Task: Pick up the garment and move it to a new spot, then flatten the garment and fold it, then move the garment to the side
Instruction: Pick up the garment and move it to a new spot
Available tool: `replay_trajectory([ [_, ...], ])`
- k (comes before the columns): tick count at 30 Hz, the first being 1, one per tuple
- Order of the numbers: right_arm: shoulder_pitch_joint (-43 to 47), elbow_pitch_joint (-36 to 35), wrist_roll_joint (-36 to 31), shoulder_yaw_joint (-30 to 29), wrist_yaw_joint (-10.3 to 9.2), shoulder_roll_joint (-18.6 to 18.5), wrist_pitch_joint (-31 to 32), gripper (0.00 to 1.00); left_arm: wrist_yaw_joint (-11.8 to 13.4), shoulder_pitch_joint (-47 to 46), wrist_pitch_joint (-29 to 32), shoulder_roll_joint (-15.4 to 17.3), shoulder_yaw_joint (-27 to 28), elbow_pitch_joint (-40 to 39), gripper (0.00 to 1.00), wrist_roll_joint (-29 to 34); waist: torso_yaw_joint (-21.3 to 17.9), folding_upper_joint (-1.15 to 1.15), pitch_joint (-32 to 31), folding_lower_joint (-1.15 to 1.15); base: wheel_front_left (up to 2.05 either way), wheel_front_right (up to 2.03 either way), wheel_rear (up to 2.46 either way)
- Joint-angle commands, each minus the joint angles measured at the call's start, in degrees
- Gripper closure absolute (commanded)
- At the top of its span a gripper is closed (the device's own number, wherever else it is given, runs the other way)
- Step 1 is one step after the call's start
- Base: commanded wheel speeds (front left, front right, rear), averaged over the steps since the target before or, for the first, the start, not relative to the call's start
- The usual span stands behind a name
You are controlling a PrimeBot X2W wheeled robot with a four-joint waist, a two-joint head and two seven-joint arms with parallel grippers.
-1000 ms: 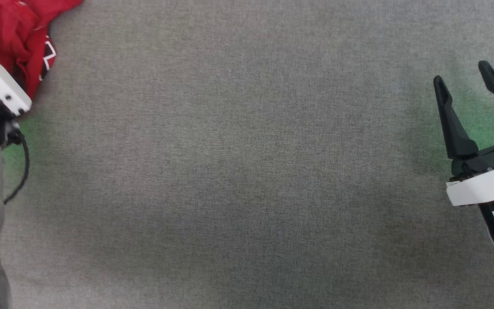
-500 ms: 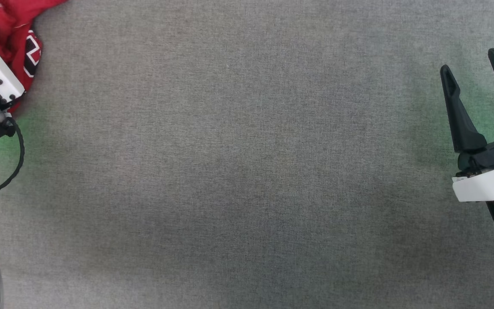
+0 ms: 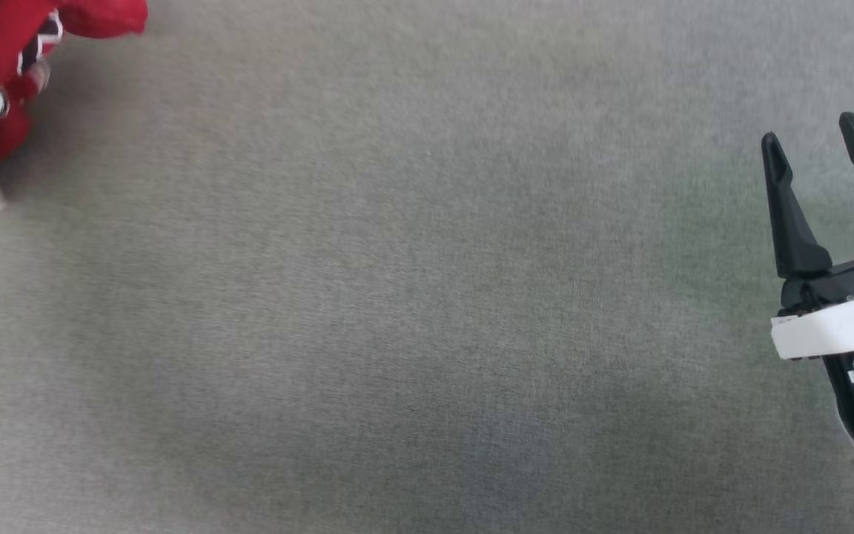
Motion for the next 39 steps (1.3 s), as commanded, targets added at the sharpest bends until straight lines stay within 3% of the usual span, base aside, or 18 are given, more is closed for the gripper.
replay_trajectory([
  [1, 1.0, 0.3, 0.1, -0.3, -0.02, 0.6, -0.6, 0.0, -0.4, -1.3, -0.9, 0.1, -0.7, -1.0, 1.0, 0.6, 1.2, 0.0, -2.8, 0.0, 0.0, 0.0, 0.0],
  [7, 2.3, 1.5, 0.0, -0.8, -0.02, 2.4, -1.6, 0.0, -1.1, -3.1, -2.0, 0.4, -3.8, -5.2, 1.0, 2.7, 2.2, 0.0, -7.3, 0.0, 0.0, 0.0, 0.0],
  [17, 4.2, 1.8, -0.4, -3.2, -0.02, 5.0, -2.5, 0.0, -1.9, -2.0, 3.9, 0.9, -8.0, -15.5, 1.0, 1.3, 1.1, 0.0, -11.9, 0.0, 0.0, 0.0, 0.0],
  [27, 7.0, 1.2, -0.8, -7.1, -0.01, 7.8, -3.3, 0.0, -1.7, 7.1, 15.1, 3.0, -11.9, -37.1, 1.0, -3.8, -4.2, 0.0, -15.1, 0.0, 0.0, 0.0, 0.0],
  [39, 8.5, 1.9, -1.5, -9.7, -0.01, 10.5, -4.4, 0.0, 3.3, 19.1, 29.5, 1.2, -15.8, -65.5, 1.0, -7.4, -13.4, 0.0, -15.1, 0.0, 0.0, 0.0, 0.0],
])
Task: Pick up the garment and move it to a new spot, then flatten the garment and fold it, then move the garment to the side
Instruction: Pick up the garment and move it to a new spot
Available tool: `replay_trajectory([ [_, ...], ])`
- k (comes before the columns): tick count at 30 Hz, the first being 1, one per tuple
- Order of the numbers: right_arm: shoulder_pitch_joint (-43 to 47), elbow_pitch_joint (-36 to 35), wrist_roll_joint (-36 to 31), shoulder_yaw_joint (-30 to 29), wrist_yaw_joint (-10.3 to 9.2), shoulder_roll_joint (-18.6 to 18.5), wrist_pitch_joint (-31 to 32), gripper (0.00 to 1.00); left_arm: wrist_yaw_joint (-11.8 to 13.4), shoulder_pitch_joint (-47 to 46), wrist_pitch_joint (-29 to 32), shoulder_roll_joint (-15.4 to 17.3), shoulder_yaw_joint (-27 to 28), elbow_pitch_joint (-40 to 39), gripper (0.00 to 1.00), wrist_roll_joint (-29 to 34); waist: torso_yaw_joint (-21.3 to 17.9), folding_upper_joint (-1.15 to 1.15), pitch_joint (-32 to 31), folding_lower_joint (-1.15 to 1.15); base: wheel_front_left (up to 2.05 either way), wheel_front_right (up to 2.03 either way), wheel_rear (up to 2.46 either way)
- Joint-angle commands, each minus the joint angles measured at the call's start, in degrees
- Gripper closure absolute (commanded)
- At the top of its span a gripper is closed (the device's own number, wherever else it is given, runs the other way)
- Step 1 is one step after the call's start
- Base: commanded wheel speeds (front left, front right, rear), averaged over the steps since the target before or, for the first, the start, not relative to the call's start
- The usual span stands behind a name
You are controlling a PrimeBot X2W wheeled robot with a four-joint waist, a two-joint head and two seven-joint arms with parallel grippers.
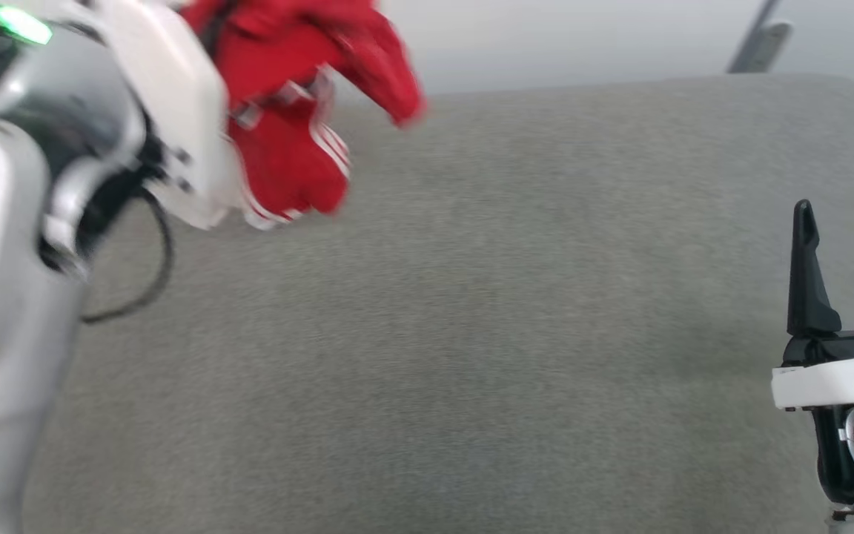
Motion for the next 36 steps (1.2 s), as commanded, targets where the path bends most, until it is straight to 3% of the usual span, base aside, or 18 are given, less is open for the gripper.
replay_trajectory([
  [1, 0.5, 0.1, -0.3, 0.0, 0.0, 0.2, -0.3, 0.0, 0.5, 1.2, 0.8, -0.6, -0.4, -1.6, 1.0, -0.4, -2.3, 0.0, 0.3, 0.0, 0.0, 0.0, 0.0],
  [8, 0.5, 1.0, 0.0, 0.1, 0.0, 0.9, -0.9, 0.0, 2.5, 5.7, 5.7, -3.5, -5.5, -10.5, 1.0, -0.9, -6.0, 0.0, 1.5, 0.0, 0.0, 0.0, 0.0],
  [13, 0.2, 1.9, 0.4, 0.8, 0.0, 1.4, -1.5, 0.0, 3.6, 9.3, 7.7, -4.7, -8.7, -10.7, 1.0, -1.1, -7.4, 0.0, 2.4, 0.0, 0.0, 0.0, 0.0],
  [19, -0.9, 3.7, 0.8, 2.3, 0.0, 1.8, -2.1, 0.0, 3.0, 12.8, 7.7, -5.9, -10.5, -4.5, 1.0, -2.8, -8.2, 0.0, 3.7, 0.0, 0.0, 0.0, 0.0],
  [36, -5.9, 8.4, 2.3, 8.6, 0.0, 1.0, -4.2, 0.0, -2.0, 11.1, 2.7, -10.4, -14.8, 29.7, 1.0, -3.1, -10.4, 0.0, 7.3, 0.0, 0.0, 0.0, 0.0],
])
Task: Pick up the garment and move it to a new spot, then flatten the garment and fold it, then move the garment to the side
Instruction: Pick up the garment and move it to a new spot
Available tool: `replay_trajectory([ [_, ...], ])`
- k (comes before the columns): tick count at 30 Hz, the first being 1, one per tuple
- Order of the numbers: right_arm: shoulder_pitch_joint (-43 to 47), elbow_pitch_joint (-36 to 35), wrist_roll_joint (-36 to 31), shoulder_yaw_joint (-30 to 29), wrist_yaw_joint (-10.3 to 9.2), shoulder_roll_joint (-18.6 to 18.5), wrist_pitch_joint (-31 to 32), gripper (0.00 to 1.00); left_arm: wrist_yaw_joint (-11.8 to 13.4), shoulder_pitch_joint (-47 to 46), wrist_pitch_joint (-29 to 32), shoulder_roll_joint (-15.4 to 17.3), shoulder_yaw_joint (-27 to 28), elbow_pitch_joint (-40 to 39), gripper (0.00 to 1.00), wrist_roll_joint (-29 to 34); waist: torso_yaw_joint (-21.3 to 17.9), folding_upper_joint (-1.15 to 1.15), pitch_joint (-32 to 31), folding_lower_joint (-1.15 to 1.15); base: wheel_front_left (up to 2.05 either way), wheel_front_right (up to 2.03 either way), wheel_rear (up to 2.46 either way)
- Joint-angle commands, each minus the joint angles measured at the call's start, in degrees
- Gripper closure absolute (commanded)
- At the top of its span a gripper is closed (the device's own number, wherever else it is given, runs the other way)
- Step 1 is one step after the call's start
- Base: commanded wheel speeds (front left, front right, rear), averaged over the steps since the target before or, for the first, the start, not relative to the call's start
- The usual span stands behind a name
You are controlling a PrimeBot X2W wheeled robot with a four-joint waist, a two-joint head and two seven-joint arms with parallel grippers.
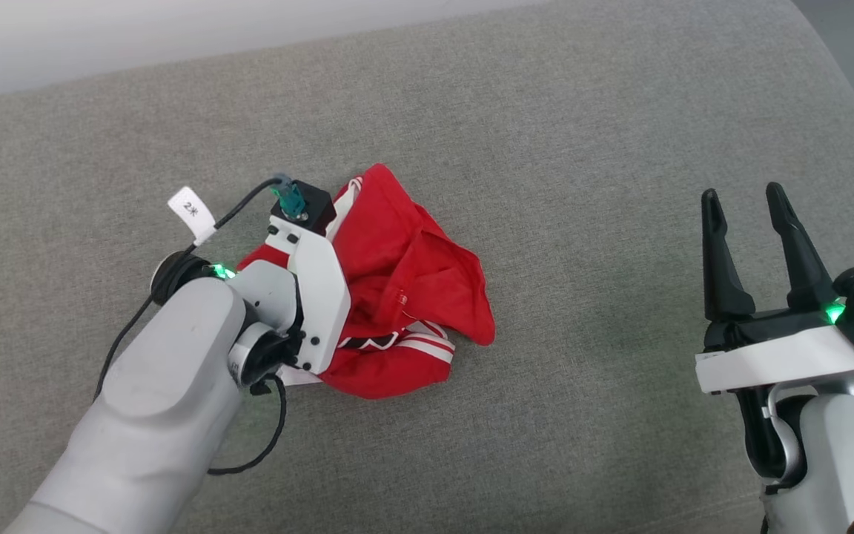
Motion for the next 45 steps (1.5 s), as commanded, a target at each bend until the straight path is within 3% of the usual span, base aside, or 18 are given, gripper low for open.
replay_trajectory([
  [1, -0.8, 0.4, 0.5, 0.4, 0.0, -0.2, -0.4, 0.0, -0.1, 0.7, 0.0, -0.5, -0.9, 3.2, 1.0, 0.1, -0.1, 0.0, 0.2, 0.0, 0.0, 0.0, 0.0],
  [9, -1.6, 1.7, 0.7, 1.0, 0.0, -0.8, -0.9, 0.0, -1.6, -0.9, 0.1, -3.8, -3.3, 12.6, 1.0, -0.4, 0.8, 0.0, -0.4, 0.0, 0.0, 0.0, 0.0],
  [10, -1.5, 1.9, 0.7, 0.9, 0.0, -1.0, -0.9, 0.0, -1.7, -1.3, -0.1, -4.2, -3.5, 13.3, 0.81, -0.4, 1.1, 0.0, -0.7, 0.0, 0.0, 0.0, 0.0],
  [11, -1.4, 2.0, 0.7, 0.8, 0.0, -1.1, -1.0, 0.0, -2.0, -1.6, -0.9, -4.6, -3.2, 13.6, 0.55, -0.9, 1.4, 0.0, -1.0, 0.0, 0.0, 0.0, 0.0],
  [12, -1.2, 2.2, 0.6, 0.8, 0.0, -1.2, -1.0, 0.0, -2.2, -2.2, -2.2, -4.9, -2.8, 13.5, 0.1, -1.2, 1.7, 0.0, -1.4, 0.0, 0.0, 0.0, 0.0],
  [13, -1.0, 2.2, 0.5, 0.8, 0.0, -1.3, -1.0, 0.0, -2.2, -2.6, -3.2, -5.1, -2.5, 13.5, 0.0, -1.7, 2.0, 0.0, -1.9, 0.0, 0.0, 0.0, 0.0],
  [20, 1.2, 2.6, 0.9, 0.5, 0.0, -2.3, -0.6, 0.0, -3.1, -2.5, -13.5, -3.2, 0.1, 8.9, 0.0, -4.7, 4.5, 0.0, -6.8, 0.0, 0.0, 0.0, 0.0],
  [25, 2.6, 2.6, 0.4, 0.7, 0.0, -2.9, -0.4, 0.0, -3.1, 0.1, -20.1, 0.0, 1.6, 4.7, 0.0, -5.8, 5.8, 0.0, -8.9, 0.0, 0.0, 0.0, 0.0],
  [32, 4.7, 3.4, 0.4, 0.2, 0.0, -3.9, -0.7, 0.0, -3.1, 6.7, -34.0, 6.4, 4.2, -3.6, 0.0, -4.3, 8.0, 0.0, -11.4, 0.0, 0.0, 0.0, 0.0],
  [45, 8.0, 4.4, -1.4, -1.9, 0.0, -4.6, -1.3, 0.0, 3.2, 23.7, -54.9, 12.1, 12.8, -14.4, 0.0, -5.2, 11.4, 0.0, -13.8, 0.0, 0.0, 0.0, 0.0],
])
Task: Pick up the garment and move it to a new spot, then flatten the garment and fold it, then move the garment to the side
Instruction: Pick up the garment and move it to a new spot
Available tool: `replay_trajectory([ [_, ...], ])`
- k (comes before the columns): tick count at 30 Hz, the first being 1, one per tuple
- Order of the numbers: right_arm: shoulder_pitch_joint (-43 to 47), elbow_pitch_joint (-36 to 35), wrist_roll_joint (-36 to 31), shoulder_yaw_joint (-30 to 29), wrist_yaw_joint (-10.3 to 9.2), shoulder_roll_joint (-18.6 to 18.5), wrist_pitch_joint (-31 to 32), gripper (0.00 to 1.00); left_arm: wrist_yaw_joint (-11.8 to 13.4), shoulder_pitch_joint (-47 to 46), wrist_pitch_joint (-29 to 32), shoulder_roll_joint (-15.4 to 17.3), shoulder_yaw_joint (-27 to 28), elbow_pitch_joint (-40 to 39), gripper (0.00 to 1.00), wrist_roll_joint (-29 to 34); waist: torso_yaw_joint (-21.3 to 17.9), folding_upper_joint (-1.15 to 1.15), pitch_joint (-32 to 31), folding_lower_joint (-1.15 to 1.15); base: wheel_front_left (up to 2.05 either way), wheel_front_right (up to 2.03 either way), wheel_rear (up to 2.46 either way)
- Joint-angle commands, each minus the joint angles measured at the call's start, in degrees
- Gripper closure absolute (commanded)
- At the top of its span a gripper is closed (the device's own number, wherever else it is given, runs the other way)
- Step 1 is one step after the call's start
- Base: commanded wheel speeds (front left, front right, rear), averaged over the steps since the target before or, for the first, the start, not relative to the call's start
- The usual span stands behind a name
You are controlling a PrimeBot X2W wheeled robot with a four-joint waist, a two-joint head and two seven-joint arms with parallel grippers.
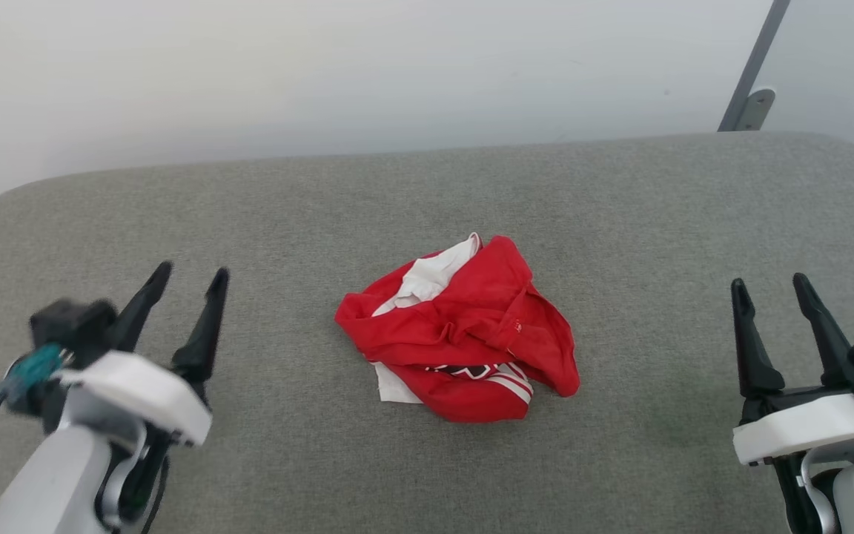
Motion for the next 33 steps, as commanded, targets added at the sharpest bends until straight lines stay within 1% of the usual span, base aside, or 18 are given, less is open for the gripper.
replay_trajectory([
  [1, 0.5, -0.2, -0.3, -0.1, 0.0, 0.0, -0.4, 0.0, 0.4, 1.6, -1.0, 0.4, 0.7, -0.4, 0.0, -0.7, 0.2, 0.0, -0.1, 0.0, 0.0, 0.0, 0.0],
  [5, 1.2, -0.2, -0.7, -0.7, 0.0, 0.0, -0.5, 0.0, 1.6, 6.4, -3.6, 0.4, 3.6, -1.5, 0.0, -1.2, 0.8, 0.0, -0.5, 0.0, 0.0, 0.0, 0.0],
  [10, 2.0, -0.5, -1.1, -1.5, 0.0, 0.0, -0.5, 0.0, 2.4, 12.4, -4.5, -0.5, 8.2, -3.8, 0.0, -0.3, 1.4, 0.0, -0.7, 0.0, 0.0, 0.0, 0.0],
  [13, 2.3, -0.6, -1.2, -2.0, 0.0, 0.1, -0.5, 0.0, 2.3, 15.6, -4.5, -2.4, 12.3, -6.5, 0.0, 1.4, 1.9, 0.0, -0.6, 0.0, 0.0, 0.0, 0.0],
  [16, 2.7, -0.8, -1.4, -2.4, 0.0, 0.5, -0.5, 0.0, 1.7, 18.9, -4.5, -4.5, 16.0, -8.6, 0.0, 3.7, 2.1, 0.0, -0.7, 0.0, 0.0, 0.0, 0.0],
  [23, 3.6, -0.6, -1.5, -2.6, 0.0, 1.0, -0.3, 0.0, -1.6, 23.0, -4.6, -8.8, 22.8, -11.3, 0.0, 7.8, 2.5, 0.0, -1.1, 0.0, 0.0, 0.0, 0.0],
  [33, 4.4, 0.1, -1.4, -2.2, 0.0, 1.7, -0.3, 0.0, -4.9, 25.2, -4.6, -12.9, 27.2, -11.1, 0.0, 11.2, 2.9, 0.0, -1.8, 0.0, 0.0, 0.0, 0.0],
])
